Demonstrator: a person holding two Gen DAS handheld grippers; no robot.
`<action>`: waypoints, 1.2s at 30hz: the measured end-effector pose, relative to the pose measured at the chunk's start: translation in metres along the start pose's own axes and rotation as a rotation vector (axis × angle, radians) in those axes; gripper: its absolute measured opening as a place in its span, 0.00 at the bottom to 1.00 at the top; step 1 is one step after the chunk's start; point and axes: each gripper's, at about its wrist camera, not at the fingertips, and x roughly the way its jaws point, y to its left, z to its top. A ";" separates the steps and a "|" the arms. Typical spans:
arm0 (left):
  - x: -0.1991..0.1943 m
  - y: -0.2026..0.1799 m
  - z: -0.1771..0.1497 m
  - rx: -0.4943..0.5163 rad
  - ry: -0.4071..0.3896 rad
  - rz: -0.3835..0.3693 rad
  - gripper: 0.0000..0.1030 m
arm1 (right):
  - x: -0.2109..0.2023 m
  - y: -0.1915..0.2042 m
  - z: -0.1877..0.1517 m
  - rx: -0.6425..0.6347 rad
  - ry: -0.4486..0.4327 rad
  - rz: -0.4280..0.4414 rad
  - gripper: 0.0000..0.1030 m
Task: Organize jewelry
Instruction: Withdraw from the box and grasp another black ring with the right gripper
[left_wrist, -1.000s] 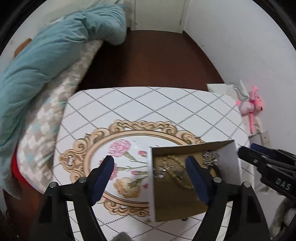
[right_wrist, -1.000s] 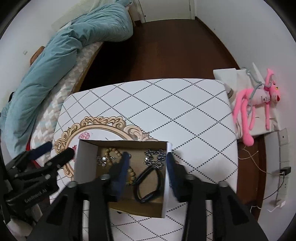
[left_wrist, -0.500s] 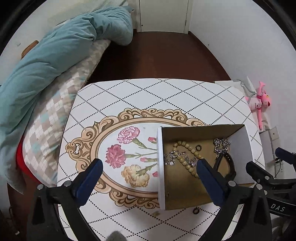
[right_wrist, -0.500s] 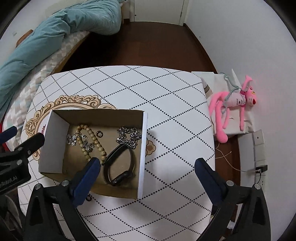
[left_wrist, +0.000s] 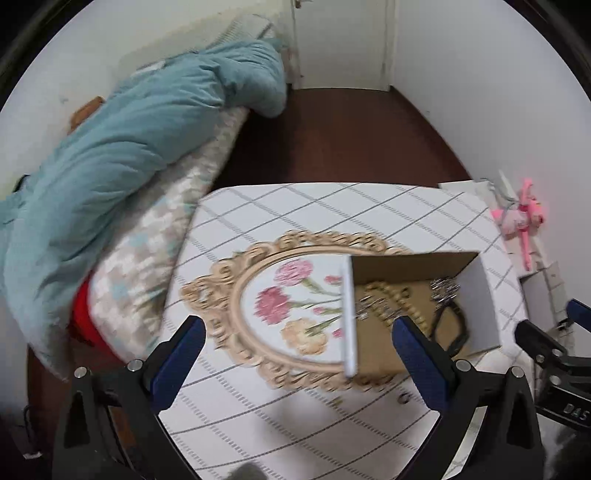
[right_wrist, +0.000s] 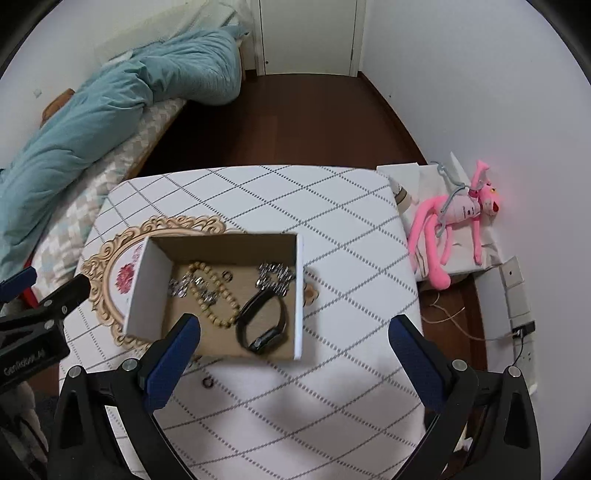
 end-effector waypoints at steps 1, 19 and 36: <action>-0.002 0.003 -0.008 0.003 -0.005 0.014 1.00 | -0.001 0.001 -0.008 0.005 -0.002 0.009 1.00; 0.077 0.052 -0.124 -0.023 0.221 0.065 1.00 | 0.090 0.066 -0.100 -0.003 0.098 0.166 0.48; 0.081 0.001 -0.108 0.038 0.163 -0.054 1.00 | 0.070 0.026 -0.111 0.088 0.058 0.142 0.12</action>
